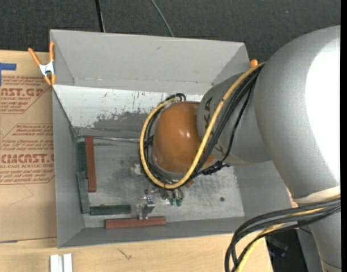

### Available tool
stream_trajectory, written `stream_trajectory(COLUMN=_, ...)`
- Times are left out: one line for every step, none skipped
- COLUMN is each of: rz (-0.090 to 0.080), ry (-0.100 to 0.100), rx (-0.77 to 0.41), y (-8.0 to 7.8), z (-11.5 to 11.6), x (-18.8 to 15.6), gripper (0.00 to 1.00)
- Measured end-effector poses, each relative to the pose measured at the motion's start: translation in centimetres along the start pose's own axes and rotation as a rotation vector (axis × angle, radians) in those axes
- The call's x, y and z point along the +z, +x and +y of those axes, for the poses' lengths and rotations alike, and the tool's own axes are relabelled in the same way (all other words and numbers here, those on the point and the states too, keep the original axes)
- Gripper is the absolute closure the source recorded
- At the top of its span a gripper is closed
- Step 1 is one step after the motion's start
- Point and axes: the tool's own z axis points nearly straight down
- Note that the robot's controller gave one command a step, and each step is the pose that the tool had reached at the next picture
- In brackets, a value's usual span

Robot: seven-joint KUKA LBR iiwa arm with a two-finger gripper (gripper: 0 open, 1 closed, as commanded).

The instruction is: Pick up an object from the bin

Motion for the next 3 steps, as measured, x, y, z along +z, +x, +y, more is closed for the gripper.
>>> stream_trajectory(rz=0.018, ry=0.002, rx=0.099, y=-2.4, z=4.7, x=1.6, gripper=1.00)
stream_trajectory(rz=0.018, ry=0.002, rx=0.099, y=-2.4, z=4.7, x=1.6, gripper=1.00)
stream_trajectory(rz=0.020, ry=0.007, rx=-0.050, y=-3.7, z=5.8, x=1.7, gripper=1.00)
